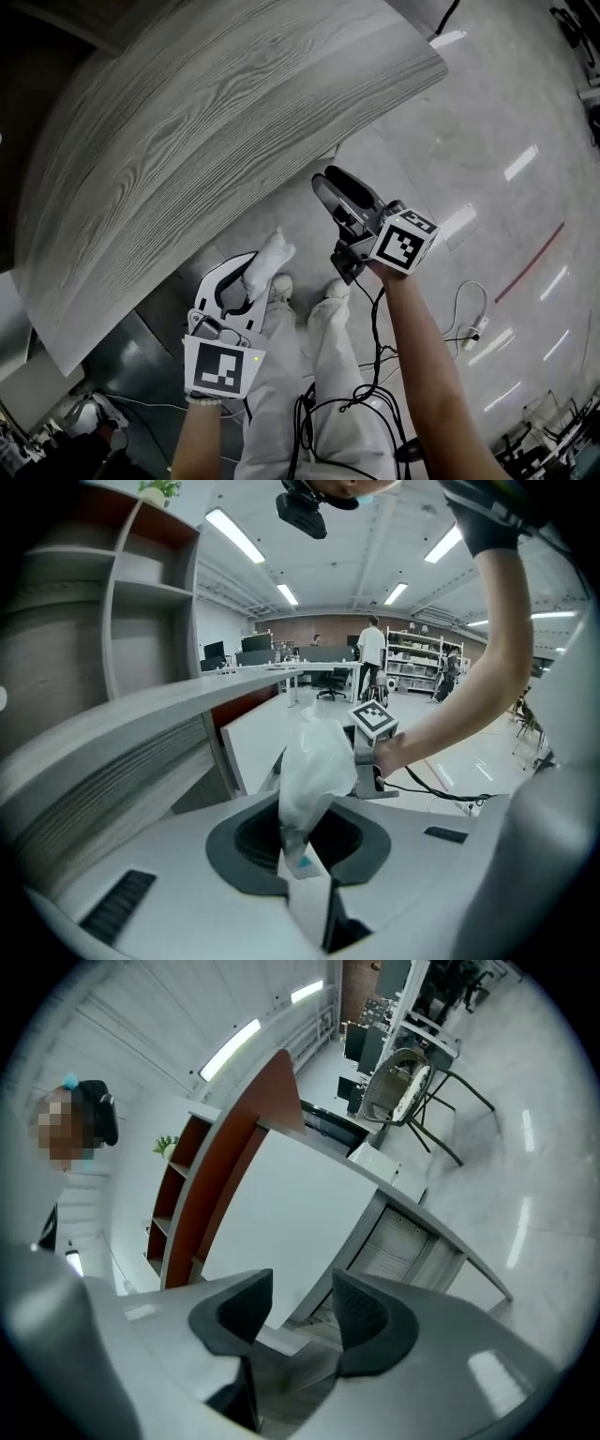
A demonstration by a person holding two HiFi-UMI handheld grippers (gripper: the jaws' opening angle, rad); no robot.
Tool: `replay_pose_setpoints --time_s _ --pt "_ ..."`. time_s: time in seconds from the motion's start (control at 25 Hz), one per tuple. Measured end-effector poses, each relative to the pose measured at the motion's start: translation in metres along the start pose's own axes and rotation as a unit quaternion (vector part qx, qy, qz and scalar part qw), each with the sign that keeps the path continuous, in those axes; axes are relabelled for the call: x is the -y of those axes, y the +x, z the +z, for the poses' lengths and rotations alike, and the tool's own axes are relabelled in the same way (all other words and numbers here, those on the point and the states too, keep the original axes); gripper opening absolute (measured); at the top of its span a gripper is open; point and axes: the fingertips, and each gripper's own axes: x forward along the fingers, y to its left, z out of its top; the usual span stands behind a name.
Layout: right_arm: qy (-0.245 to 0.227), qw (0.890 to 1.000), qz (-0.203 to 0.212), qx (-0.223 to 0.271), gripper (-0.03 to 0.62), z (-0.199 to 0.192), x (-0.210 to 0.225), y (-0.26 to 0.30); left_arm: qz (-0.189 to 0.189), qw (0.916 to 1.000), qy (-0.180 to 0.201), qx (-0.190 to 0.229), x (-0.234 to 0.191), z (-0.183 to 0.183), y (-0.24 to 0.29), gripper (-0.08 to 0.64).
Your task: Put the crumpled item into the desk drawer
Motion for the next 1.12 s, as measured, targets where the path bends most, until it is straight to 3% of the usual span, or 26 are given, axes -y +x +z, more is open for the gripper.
replay_pose_setpoints --time_s 0.44,0.8,1.12 --pt "0.070 0.997 0.043 0.001 0.267 -0.011 0.021 0.033 0.005 0.9990 -0.007 -0.044 -0.013 -0.031 0.015 0.052" --pt "0.143 0.980 0.134 0.046 0.267 -0.010 0.020 0.041 0.003 0.9982 -0.014 -0.059 -0.018 -0.047 0.025 0.051" --pt "0.148 0.967 0.185 0.088 0.256 -0.002 0.010 0.042 -0.003 0.9977 -0.010 -0.067 -0.018 -0.055 0.031 0.052"
